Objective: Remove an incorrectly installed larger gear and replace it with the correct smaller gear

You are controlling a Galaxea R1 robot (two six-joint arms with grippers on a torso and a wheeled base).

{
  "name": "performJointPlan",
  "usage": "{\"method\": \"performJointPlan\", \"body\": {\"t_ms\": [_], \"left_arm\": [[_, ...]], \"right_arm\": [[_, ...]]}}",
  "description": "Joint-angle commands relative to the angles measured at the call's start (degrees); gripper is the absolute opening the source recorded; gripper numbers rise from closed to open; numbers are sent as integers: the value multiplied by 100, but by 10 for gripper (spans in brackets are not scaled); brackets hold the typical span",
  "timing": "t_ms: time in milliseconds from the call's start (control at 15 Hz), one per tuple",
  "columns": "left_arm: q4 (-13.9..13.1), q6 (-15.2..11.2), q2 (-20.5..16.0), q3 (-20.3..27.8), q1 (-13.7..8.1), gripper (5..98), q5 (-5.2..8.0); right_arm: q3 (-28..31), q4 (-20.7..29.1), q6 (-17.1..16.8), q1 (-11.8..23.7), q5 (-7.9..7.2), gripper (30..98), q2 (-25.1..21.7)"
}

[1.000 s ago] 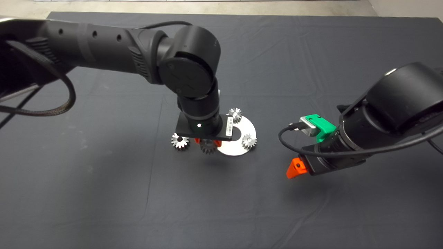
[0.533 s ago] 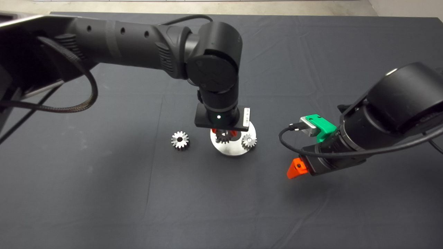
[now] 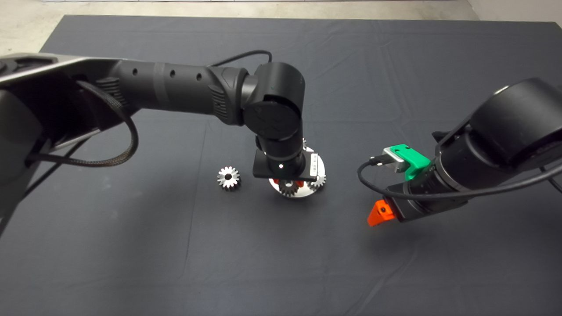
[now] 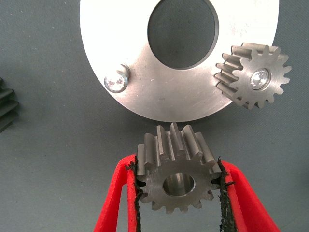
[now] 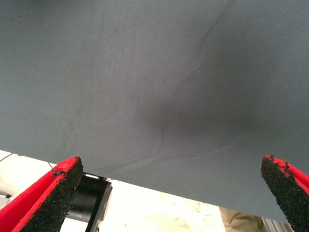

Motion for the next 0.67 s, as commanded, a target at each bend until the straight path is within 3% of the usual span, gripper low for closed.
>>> {"method": "performJointPlan", "body": {"t_ms": [0, 600], "left_arm": [[216, 15, 12, 40, -45, 278, 4], [260, 176, -6, -42, -107, 278, 57]], "right_arm": [[-97, 137, -111, 150, -402, 977, -42], [-97, 137, -120, 229, -402, 977, -41]]}}
